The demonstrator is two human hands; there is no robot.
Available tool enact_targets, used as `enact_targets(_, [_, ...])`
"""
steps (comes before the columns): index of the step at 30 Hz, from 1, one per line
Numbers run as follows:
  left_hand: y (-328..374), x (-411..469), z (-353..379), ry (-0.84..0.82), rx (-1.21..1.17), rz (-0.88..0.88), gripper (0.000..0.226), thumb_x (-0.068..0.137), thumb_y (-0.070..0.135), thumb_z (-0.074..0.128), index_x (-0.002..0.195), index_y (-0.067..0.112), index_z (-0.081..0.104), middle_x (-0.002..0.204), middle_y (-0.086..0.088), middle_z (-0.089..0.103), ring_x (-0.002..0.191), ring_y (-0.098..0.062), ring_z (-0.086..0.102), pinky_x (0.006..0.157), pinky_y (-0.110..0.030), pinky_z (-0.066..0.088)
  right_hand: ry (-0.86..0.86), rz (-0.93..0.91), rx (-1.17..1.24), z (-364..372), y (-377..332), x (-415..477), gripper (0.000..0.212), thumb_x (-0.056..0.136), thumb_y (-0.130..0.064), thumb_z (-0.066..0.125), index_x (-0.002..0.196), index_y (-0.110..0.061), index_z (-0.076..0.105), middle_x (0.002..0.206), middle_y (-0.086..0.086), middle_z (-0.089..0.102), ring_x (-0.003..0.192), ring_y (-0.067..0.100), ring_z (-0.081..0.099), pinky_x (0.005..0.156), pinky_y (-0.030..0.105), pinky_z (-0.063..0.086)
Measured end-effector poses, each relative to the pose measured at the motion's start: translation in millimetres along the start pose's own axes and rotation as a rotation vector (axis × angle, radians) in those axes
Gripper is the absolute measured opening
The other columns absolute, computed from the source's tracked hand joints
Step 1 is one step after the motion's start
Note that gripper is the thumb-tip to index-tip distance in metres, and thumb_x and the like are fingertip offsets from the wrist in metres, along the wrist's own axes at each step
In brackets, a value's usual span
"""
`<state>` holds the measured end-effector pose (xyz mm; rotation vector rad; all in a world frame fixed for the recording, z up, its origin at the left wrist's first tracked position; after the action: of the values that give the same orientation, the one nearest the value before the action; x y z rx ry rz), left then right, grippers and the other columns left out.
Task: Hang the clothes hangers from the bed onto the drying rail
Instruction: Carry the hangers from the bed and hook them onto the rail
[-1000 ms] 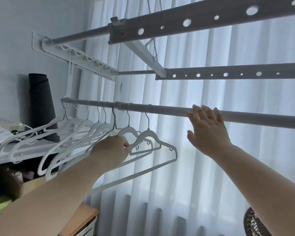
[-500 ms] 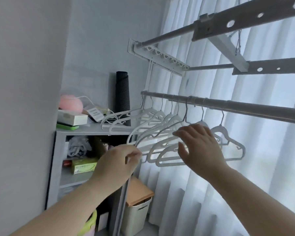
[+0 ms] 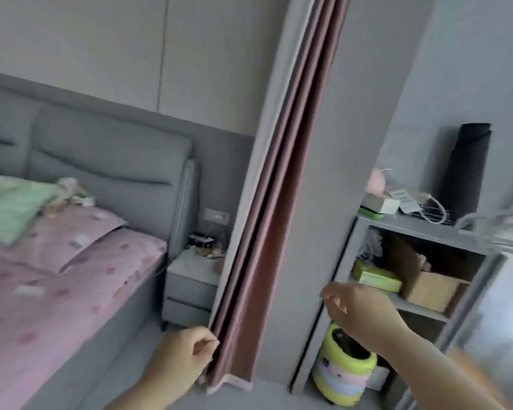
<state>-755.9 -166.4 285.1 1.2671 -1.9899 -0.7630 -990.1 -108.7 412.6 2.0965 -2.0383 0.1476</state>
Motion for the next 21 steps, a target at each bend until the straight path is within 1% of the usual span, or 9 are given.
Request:
enact_targets(2, [-57.3, -38.9, -42.4, 0.053, 0.036, -0.155, 0.038, 0.086, 0.029, 0.056, 0.052, 0.045, 0.054, 0.058, 0.021, 0.059, 0.07, 0.007, 0.058, 0.069, -0.015, 0.042, -0.08, -0.101, 0.039, 27.4, -66.5, 17.7, 0.029, 0.095, -0.026, 0.036, 0.118, -0.026, 0.055, 0.113, -0.003, 0.064, 0.103, 0.018, 0.06, 0.081, 0.024, 0.044])
enact_targets(3, [-81.5, -59.1, -60.9, 0.069, 0.056, -0.225, 0.04, 0.087, 0.028, 0.054, 0.05, 0.044, 0.052, 0.06, 0.018, 0.056, 0.075, 0.002, 0.057, 0.07, -0.017, 0.041, -0.125, -0.147, 0.052, 40.3, -99.3, 24.6, 0.029, 0.095, -0.027, 0.036, 0.118, -0.025, 0.054, 0.114, -0.002, 0.064, 0.104, 0.018, 0.059, 0.081, 0.024, 0.043])
enact_targets(6, [-146.8, -115.9, -113.0, 0.114, 0.14, -0.432, 0.05, 0.086, 0.025, 0.052, 0.046, 0.054, 0.051, 0.05, 0.016, 0.052, 0.073, -0.006, 0.052, 0.066, -0.018, 0.033, -0.227, -0.269, 0.101, 75.9, -194.1, 39.8, 0.028, 0.096, -0.026, 0.036, 0.117, -0.025, 0.054, 0.113, -0.003, 0.064, 0.107, 0.018, 0.059, 0.075, 0.024, 0.042])
enact_targets(8, [-185.3, -154.2, -143.1, 0.188, 0.149, -0.546, 0.043, 0.086, 0.022, 0.052, 0.048, 0.042, 0.055, 0.049, 0.024, 0.055, 0.076, -0.009, 0.056, 0.068, -0.022, 0.037, -0.293, -0.326, 0.151, 98.1, -251.7, 44.7, 0.028, 0.096, -0.026, 0.035, 0.116, -0.025, 0.054, 0.106, -0.004, 0.066, 0.105, 0.017, 0.061, 0.07, 0.022, 0.043])
enact_targets(9, [-202.5, -173.1, -154.8, 0.222, 0.146, -0.597, 0.036, 0.087, 0.022, 0.051, 0.053, 0.036, 0.054, 0.052, 0.021, 0.056, 0.08, -0.009, 0.058, 0.069, -0.022, 0.039, -0.33, -0.351, 0.182, 109.0, -278.9, 45.3, 0.027, 0.096, -0.025, 0.034, 0.115, -0.025, 0.054, 0.105, -0.004, 0.066, 0.104, 0.018, 0.061, 0.073, 0.022, 0.044])
enact_targets(11, [-232.5, -209.6, -173.7, 0.302, 0.141, -0.691, 0.035, 0.09, 0.024, 0.047, 0.058, 0.037, 0.042, 0.069, 0.014, 0.057, 0.089, -0.01, 0.059, 0.069, -0.021, 0.036, -0.392, -0.405, 0.241, 131.9, -330.4, 45.3, 0.026, 0.095, -0.026, 0.037, 0.113, -0.026, 0.055, 0.106, -0.004, 0.064, 0.105, 0.02, 0.061, 0.081, 0.023, 0.045])
enact_targets(14, [-276.7, -256.3, -192.9, 0.372, 0.15, -0.84, 0.04, 0.09, 0.026, 0.047, 0.058, 0.043, 0.032, 0.088, 0.008, 0.064, 0.099, -0.011, 0.061, 0.07, -0.02, 0.035, -0.448, -0.527, 0.3, 169.8, -400.9, 49.5, 0.026, 0.093, -0.027, 0.041, 0.114, -0.029, 0.055, 0.101, -0.009, 0.063, 0.102, 0.016, 0.059, 0.077, 0.02, 0.04])
enact_targets(18, [-325.8, -306.6, -218.8, 0.427, 0.097, -1.058, 0.036, 0.091, 0.027, 0.046, 0.061, 0.044, 0.035, 0.079, 0.015, 0.055, 0.102, -0.008, 0.059, 0.074, -0.019, 0.038, -0.551, -0.616, 0.367, 213.1, -483.8, 56.4, 0.028, 0.094, -0.024, 0.04, 0.117, -0.03, 0.054, 0.072, -0.017, 0.045, 0.083, 0.007, 0.044, 0.073, 0.015, 0.032])
enact_targets(21, [-356.9, -325.0, -241.7, 0.479, 0.115, -1.163, 0.035, 0.093, 0.027, 0.042, 0.063, 0.04, 0.033, 0.102, 0.006, 0.06, 0.104, -0.011, 0.056, 0.076, -0.019, 0.034, -0.671, -0.667, 0.367, 243.3, -536.2, 69.1, 0.028, 0.094, -0.024, 0.039, 0.118, -0.027, 0.052, 0.086, -0.011, 0.05, 0.083, 0.005, 0.045, 0.079, 0.017, 0.038])
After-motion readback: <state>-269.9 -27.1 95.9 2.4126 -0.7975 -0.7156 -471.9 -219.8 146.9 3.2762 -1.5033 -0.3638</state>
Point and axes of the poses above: each hand's wrist, its own x-axis towards the middle knuckle, its own z-axis out of the palm, y = z × x, the point moved 3 cm from there along x, towards the middle knuckle
